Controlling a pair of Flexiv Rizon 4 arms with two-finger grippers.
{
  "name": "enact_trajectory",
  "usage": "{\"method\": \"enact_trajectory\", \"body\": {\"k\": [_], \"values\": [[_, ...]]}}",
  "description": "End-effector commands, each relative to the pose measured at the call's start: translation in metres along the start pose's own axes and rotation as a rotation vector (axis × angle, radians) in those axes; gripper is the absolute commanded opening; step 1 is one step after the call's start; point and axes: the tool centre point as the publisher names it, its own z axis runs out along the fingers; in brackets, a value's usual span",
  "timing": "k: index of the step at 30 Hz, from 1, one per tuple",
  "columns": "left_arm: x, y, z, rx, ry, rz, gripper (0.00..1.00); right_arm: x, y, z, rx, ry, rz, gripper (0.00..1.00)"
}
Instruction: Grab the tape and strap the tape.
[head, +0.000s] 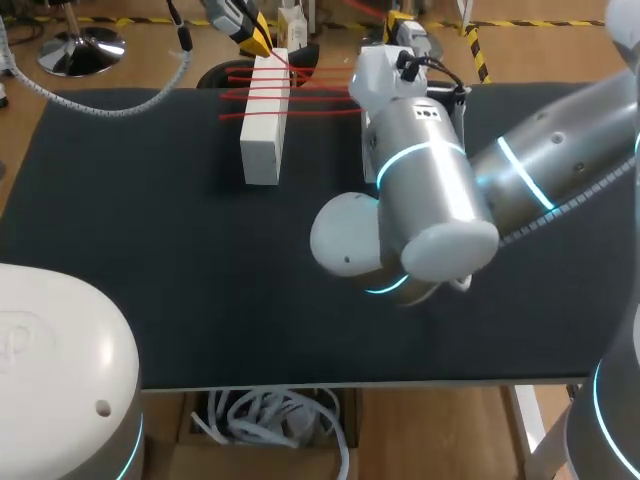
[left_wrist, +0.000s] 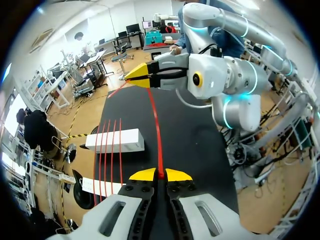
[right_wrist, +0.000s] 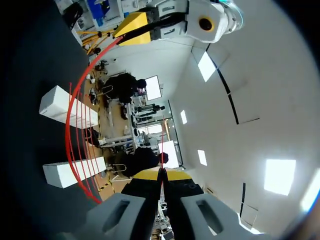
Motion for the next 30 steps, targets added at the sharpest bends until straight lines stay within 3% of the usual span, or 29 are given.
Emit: {"method": "enact_trajectory", "body": {"k": [1, 13, 17, 24, 30], "values": [[0.0, -0.001, -0.001, -0.005, 0.002, -0.001, 0.0, -0.014, -0.017, 0.003, -0.062, -0.022, 0.049, 0.0], [0.0, -0.001, -0.001, -0.005, 0.002, -0.001, 0.0, -0.014, -0.017, 0.003, -0.062, -0.022, 0.049, 0.0], [0.0, -0.001, -0.001, -0.005, 0.002, -0.001, 0.0, -0.009, -0.001, 0.001, 0.006, 0.064, -0.078, 0.0], [0.0, -0.001, -0.001, -0.005, 0.002, -0.001, 0.0, -0.01, 0.007, -0.006, 0.084, 0.096, -0.256, 0.0], [0.0, -0.001, -0.001, -0.005, 0.002, -0.001, 0.0, -0.017, 0.014, -0.012, 0.028, 0.117, -0.417, 0.0]]}}
